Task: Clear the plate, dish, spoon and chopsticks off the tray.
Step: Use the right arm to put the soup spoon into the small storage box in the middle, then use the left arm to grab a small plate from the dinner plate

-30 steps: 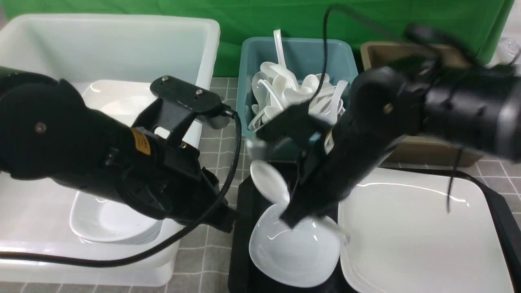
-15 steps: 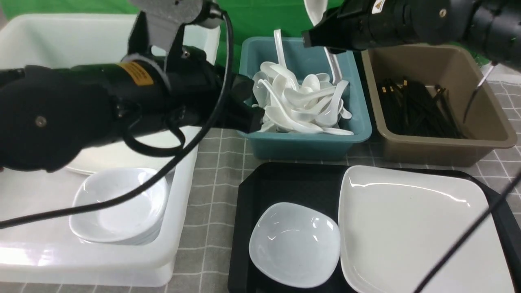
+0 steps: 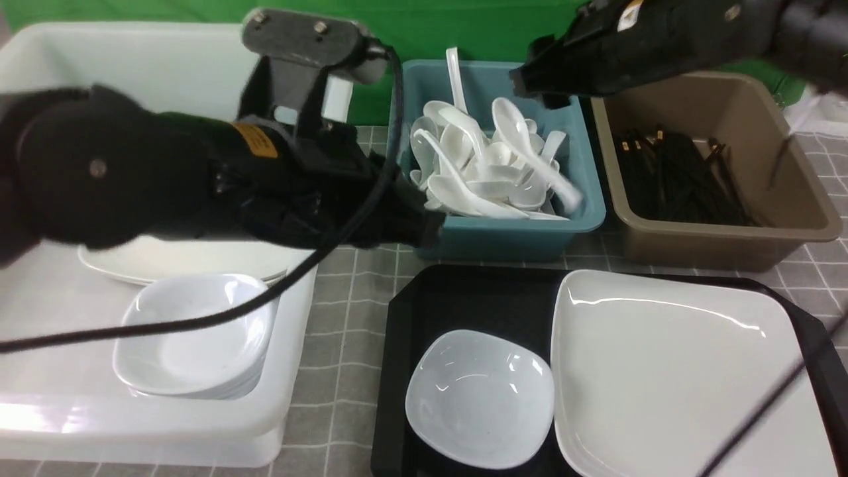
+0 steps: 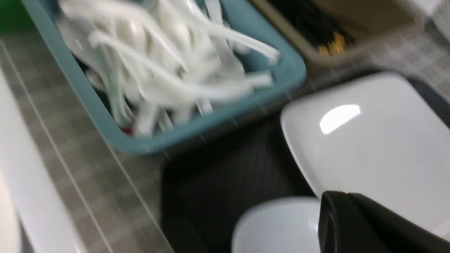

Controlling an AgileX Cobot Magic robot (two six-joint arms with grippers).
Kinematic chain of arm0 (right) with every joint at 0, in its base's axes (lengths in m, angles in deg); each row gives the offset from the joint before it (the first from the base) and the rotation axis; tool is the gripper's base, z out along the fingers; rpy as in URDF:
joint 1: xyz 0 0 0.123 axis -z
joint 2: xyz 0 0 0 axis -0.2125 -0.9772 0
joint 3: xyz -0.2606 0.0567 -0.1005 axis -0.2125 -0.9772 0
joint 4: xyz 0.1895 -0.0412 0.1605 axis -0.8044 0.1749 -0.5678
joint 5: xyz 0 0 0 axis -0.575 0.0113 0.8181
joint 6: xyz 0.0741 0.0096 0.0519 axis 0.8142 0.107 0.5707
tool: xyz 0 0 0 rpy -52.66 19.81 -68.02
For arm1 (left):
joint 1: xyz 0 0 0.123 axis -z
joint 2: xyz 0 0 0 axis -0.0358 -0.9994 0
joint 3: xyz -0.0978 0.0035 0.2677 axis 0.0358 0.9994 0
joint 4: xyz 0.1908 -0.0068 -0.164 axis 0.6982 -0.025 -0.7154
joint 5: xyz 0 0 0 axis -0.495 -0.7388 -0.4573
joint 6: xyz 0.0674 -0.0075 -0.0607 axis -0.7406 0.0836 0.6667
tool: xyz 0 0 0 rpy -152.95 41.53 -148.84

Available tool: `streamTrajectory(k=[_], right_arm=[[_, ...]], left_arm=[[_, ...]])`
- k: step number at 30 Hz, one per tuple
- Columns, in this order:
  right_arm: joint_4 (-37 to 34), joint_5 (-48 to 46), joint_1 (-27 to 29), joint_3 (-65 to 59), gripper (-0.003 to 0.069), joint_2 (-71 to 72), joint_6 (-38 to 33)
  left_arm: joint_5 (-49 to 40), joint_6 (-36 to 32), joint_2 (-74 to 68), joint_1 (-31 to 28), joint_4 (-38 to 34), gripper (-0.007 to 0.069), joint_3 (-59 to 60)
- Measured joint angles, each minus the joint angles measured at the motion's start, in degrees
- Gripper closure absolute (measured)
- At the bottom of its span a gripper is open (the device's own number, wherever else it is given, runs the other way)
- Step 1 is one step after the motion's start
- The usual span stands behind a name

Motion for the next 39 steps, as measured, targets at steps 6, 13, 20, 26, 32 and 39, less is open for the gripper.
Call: streamTrajectory(k=[6, 13, 20, 26, 32, 39], right_arm=[[0.2, -22.1, 0.0, 0.2, 0.0614, 15.4, -2.5], [-0.1, -32.4, 0.0, -13.6, 0.0633, 33.8, -2.4], [-3.8, -33.6, 0.0, -28.8, 0.0640, 49.2, -1.4], [-4.4, -32.9, 0.0, -35.5, 0.0640, 58.1, -1.3], [-4.5, -31.5, 0.0, -37.0, 0.0640, 60.5, -1.3], [-4.5, -31.3, 0.0, -37.2, 0.0640, 60.5, -1.2]], left_arm=[[-23.5, 2.1, -10.5, 0.4, 1.2, 0.0624, -12.1], [-26.5, 6.7, -22.2, 6.7, 11.5, 0.0620, -20.5], [-22.1, 14.7, -27.9, 8.8, 19.1, 0.0522, -21.6], [-19.3, 15.0, -32.1, 8.8, 24.9, 0.0288, -21.7], [-15.5, 14.9, -35.4, 8.8, 27.8, 0.0104, -21.8], [-13.6, 15.5, -38.2, 8.8, 26.7, 0.0066, -21.8]])
